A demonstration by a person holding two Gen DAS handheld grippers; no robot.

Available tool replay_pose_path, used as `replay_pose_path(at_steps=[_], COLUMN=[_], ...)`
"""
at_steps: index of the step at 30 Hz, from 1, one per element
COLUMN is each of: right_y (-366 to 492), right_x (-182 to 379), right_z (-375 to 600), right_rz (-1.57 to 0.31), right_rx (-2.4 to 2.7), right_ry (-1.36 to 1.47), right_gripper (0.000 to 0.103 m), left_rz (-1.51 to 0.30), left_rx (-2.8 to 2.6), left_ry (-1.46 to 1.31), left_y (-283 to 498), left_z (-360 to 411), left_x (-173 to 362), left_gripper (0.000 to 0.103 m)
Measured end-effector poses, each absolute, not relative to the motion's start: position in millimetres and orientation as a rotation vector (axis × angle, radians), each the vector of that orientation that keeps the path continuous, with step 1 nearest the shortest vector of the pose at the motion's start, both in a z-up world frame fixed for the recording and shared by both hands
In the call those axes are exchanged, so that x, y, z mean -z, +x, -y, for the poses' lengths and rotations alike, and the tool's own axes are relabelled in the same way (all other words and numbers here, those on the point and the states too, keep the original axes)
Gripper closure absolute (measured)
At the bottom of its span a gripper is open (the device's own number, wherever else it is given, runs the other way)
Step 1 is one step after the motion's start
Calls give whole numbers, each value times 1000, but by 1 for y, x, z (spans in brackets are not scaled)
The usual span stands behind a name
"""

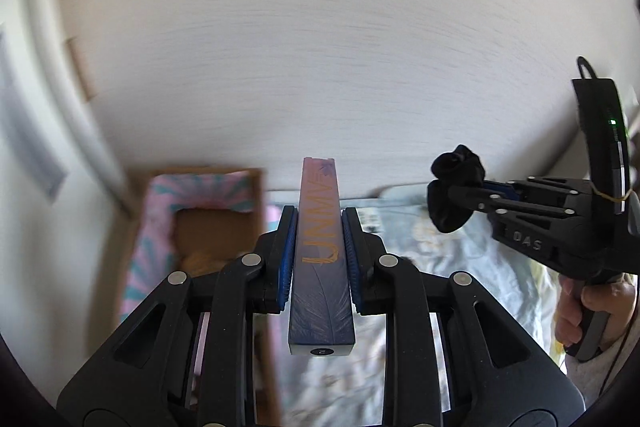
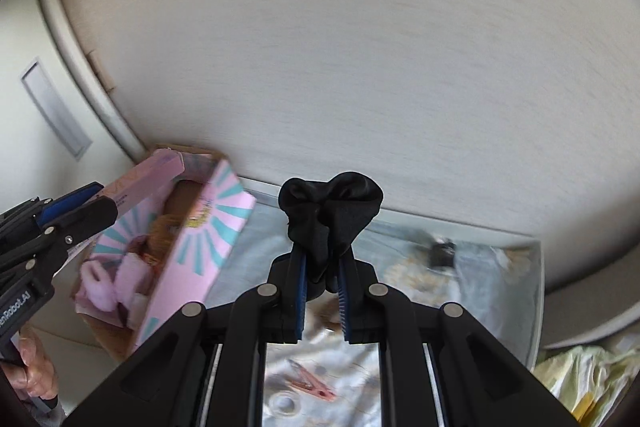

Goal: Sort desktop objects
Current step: 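Carry UNMV box and black plush into the cardboard box and release both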

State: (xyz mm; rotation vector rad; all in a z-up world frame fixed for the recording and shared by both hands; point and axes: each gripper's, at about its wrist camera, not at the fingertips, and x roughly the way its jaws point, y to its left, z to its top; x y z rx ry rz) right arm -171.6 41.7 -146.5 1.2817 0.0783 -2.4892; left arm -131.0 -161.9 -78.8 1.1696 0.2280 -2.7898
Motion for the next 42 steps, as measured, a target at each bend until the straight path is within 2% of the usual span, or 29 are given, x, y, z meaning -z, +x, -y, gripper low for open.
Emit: replay_pose_path(at_steps=[7,14,22,32,33,34,35,36,37,38,40,42], right_y=[-172,-178,-211,-247,-247,-248,-249,-250,-251,-253,-258,-259], right_x=[154,188,225,247,247,248,247,246,244,242,240,237], right_z=[46,123,172,188,188,188,188,186,182,179,171,164], right_rz=[-174,-293,-410,-403,-410,-416,-418,-413,-395,-370,-299,-255], right_rx=[2305,2132,2055,2032,2024,2026,2035,2053,2065,2067,2057,2063], right_ry=[1252,1301,1356,1424,1426,1431,1433,1428,1422,1422,1430,1420], right_gripper=[90,91,91,91,88,77,70,63,59,58,44,43], left_rz=[-299,-380,-432,-426,-435,-437,-404,-363,-345,-361,-445,-498], left_rx=[2620,2501,2467,2475,2483,2485,2452,2410,2395,2404,2417,2405], left_ry=[1168,1225,1235,1254,1252,1247,1240,1238,1238,1239,1232,1220], left_y=[-90,-73,-89,-121,-121,-121,-122,-123,-123,-121,-117,-112], left_z=[223,253,271,278,279,278,278,279,281,284,291,297], left_x=[100,141,167,179,179,177,175,175,174,173,172,169], left_gripper=[83,83,83,83,79,57,45,21,10,6,1,1])
